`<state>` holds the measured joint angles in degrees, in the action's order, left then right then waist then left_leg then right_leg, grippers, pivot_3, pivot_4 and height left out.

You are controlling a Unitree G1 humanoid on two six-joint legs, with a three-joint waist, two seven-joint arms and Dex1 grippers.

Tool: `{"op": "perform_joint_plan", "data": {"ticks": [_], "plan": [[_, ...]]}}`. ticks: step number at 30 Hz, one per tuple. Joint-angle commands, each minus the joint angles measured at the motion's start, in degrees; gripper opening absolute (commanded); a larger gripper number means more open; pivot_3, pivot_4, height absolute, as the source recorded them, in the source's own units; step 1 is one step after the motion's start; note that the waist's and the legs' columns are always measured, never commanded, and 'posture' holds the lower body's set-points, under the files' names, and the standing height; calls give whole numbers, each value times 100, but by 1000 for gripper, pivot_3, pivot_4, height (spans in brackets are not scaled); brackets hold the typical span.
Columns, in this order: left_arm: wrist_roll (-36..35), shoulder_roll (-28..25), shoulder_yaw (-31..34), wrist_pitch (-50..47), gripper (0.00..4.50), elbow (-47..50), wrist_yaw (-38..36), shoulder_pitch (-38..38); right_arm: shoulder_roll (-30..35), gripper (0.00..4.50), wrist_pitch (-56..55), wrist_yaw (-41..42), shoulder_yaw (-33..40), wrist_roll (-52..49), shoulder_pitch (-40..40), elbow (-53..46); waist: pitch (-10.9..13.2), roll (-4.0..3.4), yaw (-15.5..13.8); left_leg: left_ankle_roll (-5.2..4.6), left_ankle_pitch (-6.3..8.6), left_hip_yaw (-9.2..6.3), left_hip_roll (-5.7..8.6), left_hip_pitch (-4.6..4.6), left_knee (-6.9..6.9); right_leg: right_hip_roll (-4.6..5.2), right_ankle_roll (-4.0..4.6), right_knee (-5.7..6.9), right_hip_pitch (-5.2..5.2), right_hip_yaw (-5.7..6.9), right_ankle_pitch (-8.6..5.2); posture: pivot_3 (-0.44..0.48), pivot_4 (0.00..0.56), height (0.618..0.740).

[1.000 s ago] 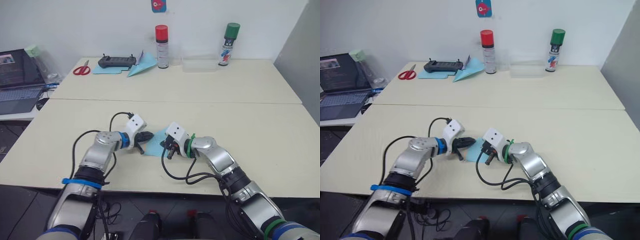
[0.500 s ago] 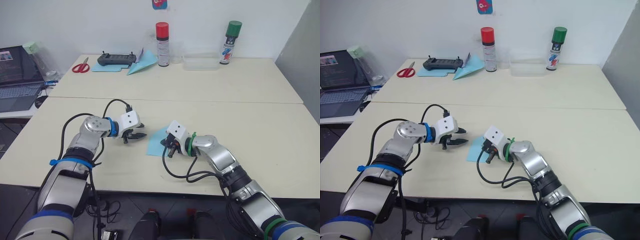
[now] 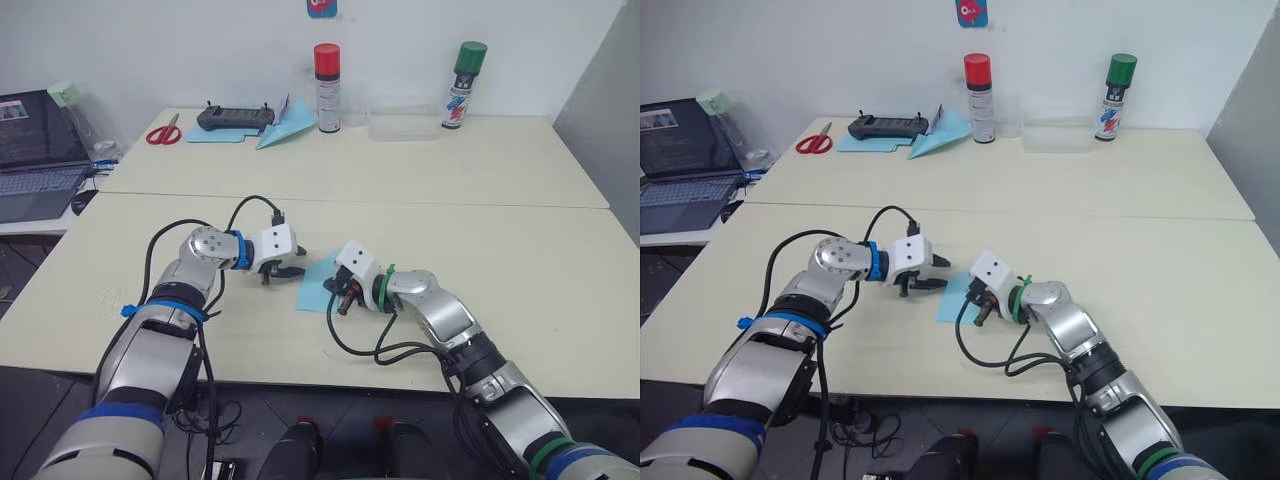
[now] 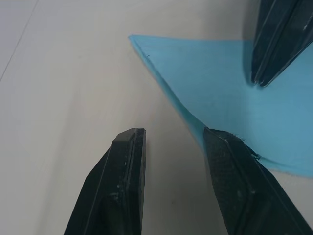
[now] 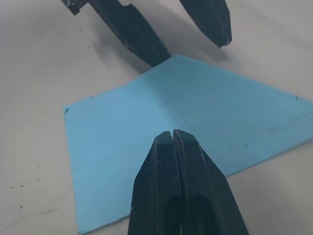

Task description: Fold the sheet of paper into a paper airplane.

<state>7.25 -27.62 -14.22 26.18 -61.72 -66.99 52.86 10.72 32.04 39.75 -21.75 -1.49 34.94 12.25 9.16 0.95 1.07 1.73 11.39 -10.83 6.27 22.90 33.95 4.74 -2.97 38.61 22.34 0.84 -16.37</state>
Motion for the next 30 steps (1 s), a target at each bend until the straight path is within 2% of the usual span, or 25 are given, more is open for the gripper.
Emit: {"op": "perform_joint_plan", "data": {"ticks": [1,5,14,17,21,22,24,29,30], "plan": [[-203,34,182,179,2180,59,-233,109,106,0,173,-53,173,-8,-6,-85,3,4,18,0,0,0,-1,0,0,0,0,0,0,0,0,0,150,740],[93,-51,8,794,2180,15,-185,108,104,0,238,-47,223,-27,-2,-106,4,5,54,1,0,1,-2,0,0,-1,0,1,1,0,0,0,150,740],[1125,-188,-504,2531,2180,-507,925,615,55,0,386,-38,395,-158,0,-245,8,11,47,1,0,1,0,0,0,0,0,2,1,-2,1,0,150,740],[1250,-182,-571,2756,2180,-651,1070,693,51,0,460,-56,480,-246,2,-332,8,11,61,1,0,6,0,0,0,0,-1,2,2,-1,1,0,150,740],[1349,-180,-715,3092,2180,-776,870,723,188,0,736,-138,1063,-591,67,-755,11,12,70,0,0,12,0,3,0,-1,-1,6,8,-2,1,0,150,740],[1279,-156,-699,3122,1807,-790,746,716,319,0,763,-158,1183,-598,55,-821,13,13,70,0,0,12,0,3,0,0,-1,7,9,-2,1,0,150,740],[1201,-125,-687,3183,1463,-810,531,707,577,0,778,-240,1442,-609,-19,-949,16,15,62,0,0,12,2,6,1,0,-1,8,10,0,1,0,150,740],[1111,-124,-631,3091,10,-798,188,678,913,0,934,-256,1638,-717,-288,-1426,18,18,74,0,0,15,-1,7,2,1,-1,8,9,2,1,0,150,740],[957,-77,-520,2898,10,-763,90,670,955,0,951,-254,1648,-732,-350,-1528,18,18,87,0,0,15,-2,7,2,0,-1,10,10,3,1,0,150,740]]}}
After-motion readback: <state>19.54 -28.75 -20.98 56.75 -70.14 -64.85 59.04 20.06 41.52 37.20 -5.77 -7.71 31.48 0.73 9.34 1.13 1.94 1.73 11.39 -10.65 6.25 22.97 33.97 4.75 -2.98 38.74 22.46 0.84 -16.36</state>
